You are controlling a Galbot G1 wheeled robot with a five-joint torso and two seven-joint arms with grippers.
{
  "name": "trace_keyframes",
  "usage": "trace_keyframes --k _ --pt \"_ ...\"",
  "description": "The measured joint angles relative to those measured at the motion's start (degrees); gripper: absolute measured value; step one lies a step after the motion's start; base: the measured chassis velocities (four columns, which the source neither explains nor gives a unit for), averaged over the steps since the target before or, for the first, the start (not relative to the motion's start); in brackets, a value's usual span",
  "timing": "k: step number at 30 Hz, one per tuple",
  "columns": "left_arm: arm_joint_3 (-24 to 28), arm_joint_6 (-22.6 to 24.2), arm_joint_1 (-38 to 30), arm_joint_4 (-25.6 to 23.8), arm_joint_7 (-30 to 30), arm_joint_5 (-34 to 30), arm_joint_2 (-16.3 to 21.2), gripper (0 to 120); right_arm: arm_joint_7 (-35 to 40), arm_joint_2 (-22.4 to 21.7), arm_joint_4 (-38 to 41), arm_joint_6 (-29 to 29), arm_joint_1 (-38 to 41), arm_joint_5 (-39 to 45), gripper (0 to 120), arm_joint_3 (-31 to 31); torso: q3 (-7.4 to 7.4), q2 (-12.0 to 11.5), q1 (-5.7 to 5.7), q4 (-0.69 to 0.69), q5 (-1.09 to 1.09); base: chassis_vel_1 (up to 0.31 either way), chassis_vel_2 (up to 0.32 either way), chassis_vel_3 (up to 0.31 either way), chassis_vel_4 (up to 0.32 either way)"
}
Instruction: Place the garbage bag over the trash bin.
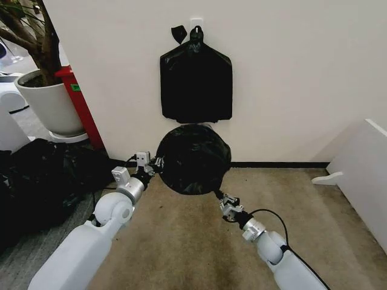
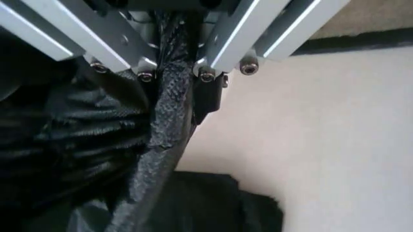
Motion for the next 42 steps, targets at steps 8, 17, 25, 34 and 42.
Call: trace_keyframes --k 8,17,25,34,42 --pt "0.65 -1.23 -1.11 2.29 -0.65 0.63 -0.87 1 -28.29 -3.47 1.46 11.26 -2.90 20.13 39 0.91 0.00 0.00 0.00 0.00 0.03 0.000 0.000 0.000 0.000" --pt "3.41 -6.10 0.66 3.48 1.09 8.58 -3.48 1 -26.78 -4.38 24.63 3.10 -7.40 43.22 58 -1.62 -0.01 0.00 0.00 0.00 0.03 0.000 0.000 0.000 0.000" --pt "4.51 -11.13 3.73 3.57 2.38 13.40 -5.90 1 8.06 -1.92 34.58 -17.45 -4.22 41.66 27 -14.41 0.00 0.00 0.00 0.00 0.02 0.000 0.000 0.000 0.000" --pt "5.02 -14.59 7.19 2.68 2.47 17.69 -6.96 1 28.97 2.27 31.53 -33.94 3.39 40.28 0 -20.45 -0.01 0.00 0.00 0.00 0.02 0.000 0.000 0.000 0.000" --pt "5.18 -15.21 8.55 1.88 2.48 19.40 -7.11 1 37.32 3.92 27.47 -46.63 8.11 43.84 0 -22.19 0.00 0.00 0.00 0.00 0.02 0.000 0.000 0.000 0.000"
